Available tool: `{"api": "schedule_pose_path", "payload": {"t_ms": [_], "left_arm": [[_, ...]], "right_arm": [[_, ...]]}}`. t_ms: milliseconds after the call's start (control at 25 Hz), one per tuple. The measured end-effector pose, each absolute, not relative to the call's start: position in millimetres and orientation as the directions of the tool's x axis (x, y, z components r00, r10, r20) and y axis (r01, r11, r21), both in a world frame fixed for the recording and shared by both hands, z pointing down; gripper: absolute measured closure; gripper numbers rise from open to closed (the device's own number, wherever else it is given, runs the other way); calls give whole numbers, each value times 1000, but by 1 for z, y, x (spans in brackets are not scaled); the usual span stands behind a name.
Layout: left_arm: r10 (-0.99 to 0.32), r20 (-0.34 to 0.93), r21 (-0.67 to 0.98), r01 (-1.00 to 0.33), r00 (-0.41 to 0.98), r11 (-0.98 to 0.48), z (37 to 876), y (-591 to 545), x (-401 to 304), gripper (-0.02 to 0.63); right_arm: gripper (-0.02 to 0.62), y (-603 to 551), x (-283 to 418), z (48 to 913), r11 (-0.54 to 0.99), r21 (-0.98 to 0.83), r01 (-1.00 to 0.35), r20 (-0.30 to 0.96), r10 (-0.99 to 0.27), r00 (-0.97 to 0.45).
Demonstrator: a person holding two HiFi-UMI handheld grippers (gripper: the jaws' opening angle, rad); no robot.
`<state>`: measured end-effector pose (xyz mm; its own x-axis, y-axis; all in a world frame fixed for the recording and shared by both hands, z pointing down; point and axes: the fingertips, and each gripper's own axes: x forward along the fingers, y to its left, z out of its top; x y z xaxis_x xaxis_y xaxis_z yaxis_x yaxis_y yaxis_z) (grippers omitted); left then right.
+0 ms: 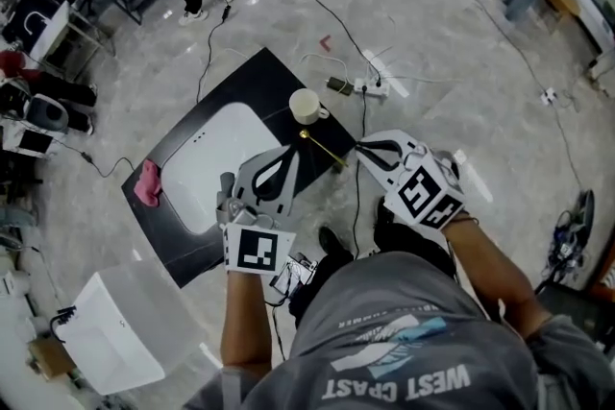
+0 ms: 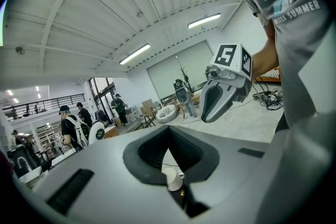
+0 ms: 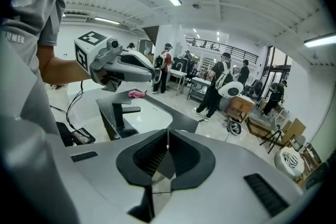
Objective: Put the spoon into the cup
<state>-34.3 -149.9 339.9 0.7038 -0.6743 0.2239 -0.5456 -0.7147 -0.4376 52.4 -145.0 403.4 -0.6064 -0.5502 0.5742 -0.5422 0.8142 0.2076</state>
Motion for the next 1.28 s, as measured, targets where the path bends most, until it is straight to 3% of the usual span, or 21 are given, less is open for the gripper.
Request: {"api": "schedule_pose_path", "payload": {"t_ms": [800, 960, 1280], "left_arm": [[-689, 367, -367, -583, 625, -725, 430, -171, -30, 604], [-682, 392, -357, -582, 617, -731, 448, -173, -34, 604], [-676, 418, -333, -590, 606, -735, 475, -178, -38, 604]], "right_arm": [[559, -168, 42, 559, 884, 12, -467, 729, -328, -602], [507, -170, 42, 595, 885, -3, -466, 767, -298, -569], [496, -164, 40, 657, 872, -73, -484, 810, -231, -538]]}}
